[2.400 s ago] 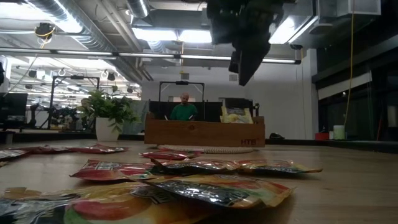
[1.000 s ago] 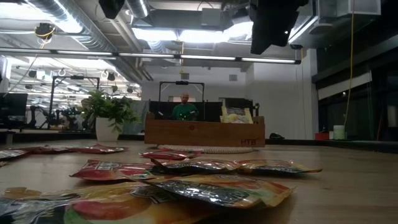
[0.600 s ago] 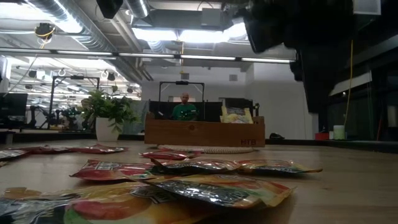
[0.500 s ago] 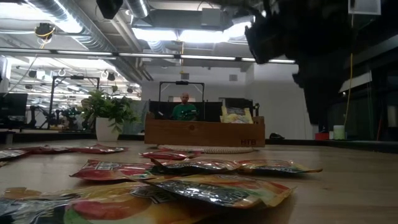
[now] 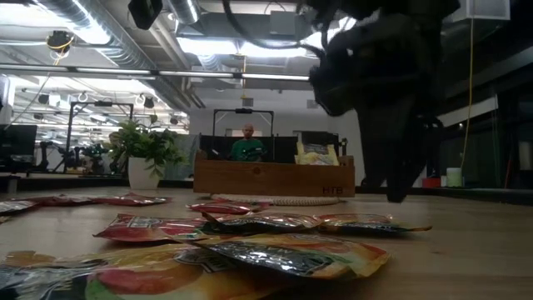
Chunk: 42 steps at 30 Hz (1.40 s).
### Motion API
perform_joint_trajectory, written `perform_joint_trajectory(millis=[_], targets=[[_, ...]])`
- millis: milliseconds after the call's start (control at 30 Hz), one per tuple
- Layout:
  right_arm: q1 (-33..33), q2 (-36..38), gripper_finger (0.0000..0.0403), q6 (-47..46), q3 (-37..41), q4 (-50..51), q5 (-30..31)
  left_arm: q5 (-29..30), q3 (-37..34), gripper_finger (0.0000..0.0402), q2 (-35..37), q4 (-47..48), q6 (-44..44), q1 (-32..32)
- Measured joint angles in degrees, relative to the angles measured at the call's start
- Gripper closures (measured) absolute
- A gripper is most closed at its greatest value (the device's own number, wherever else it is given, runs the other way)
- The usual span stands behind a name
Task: Pick & Place Tea
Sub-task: Put the orange tea bag into the middle section of the wooden organizer
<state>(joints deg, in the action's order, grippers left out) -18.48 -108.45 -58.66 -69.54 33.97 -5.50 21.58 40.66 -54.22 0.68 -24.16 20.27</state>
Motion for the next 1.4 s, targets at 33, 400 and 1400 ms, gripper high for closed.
perform_joint_trajectory(millis=[33, 400, 1400], targets=[[0.0, -0.4, 0.0132, 0.0, 0.0, 0.0, 0.0, 0.0, 0.0, 0.0399, 0.0, 0.0, 0.0, 0.0], [0.0, -3.2, 0.0137, -1.1, -0.3, -1.6, 0.0, 1.4, 0.0, 0.0394, 0.0, 0.0, -0.1, 0.0], [0.0, -3.6, 0.0401, 8.3, -4.9, 4.5, 3.2, 1.5, 0.0, 0.0392, 0.0, 0.4, -0.6, 0.0]])
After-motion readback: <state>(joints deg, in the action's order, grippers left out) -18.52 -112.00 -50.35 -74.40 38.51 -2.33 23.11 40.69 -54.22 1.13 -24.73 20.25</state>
